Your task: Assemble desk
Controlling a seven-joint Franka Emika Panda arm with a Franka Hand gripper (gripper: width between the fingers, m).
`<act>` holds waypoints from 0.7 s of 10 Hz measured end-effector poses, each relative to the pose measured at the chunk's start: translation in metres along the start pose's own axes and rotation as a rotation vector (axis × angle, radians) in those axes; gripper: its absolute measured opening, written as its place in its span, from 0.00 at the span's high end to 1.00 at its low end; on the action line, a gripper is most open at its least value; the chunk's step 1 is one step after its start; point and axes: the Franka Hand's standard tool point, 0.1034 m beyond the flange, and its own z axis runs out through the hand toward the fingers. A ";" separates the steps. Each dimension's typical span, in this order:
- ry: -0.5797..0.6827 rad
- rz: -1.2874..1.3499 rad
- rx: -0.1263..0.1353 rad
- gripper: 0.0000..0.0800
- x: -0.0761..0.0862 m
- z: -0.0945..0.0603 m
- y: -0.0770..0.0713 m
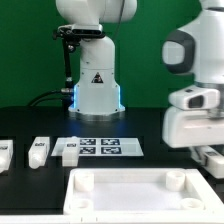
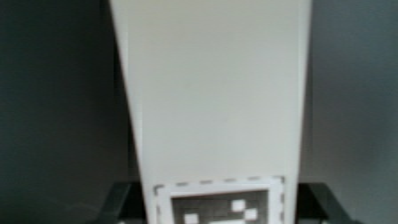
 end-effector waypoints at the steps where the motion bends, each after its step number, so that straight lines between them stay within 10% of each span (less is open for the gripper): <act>1: -0.008 0.014 -0.004 0.65 -0.008 -0.003 0.010; 5: -0.009 0.039 -0.001 0.65 -0.012 -0.002 0.009; 7: -0.028 0.128 0.002 0.65 -0.045 0.004 0.026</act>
Offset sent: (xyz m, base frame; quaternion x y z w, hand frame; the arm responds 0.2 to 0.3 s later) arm 0.0000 0.0000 0.0000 0.0000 0.0000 0.0000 1.0000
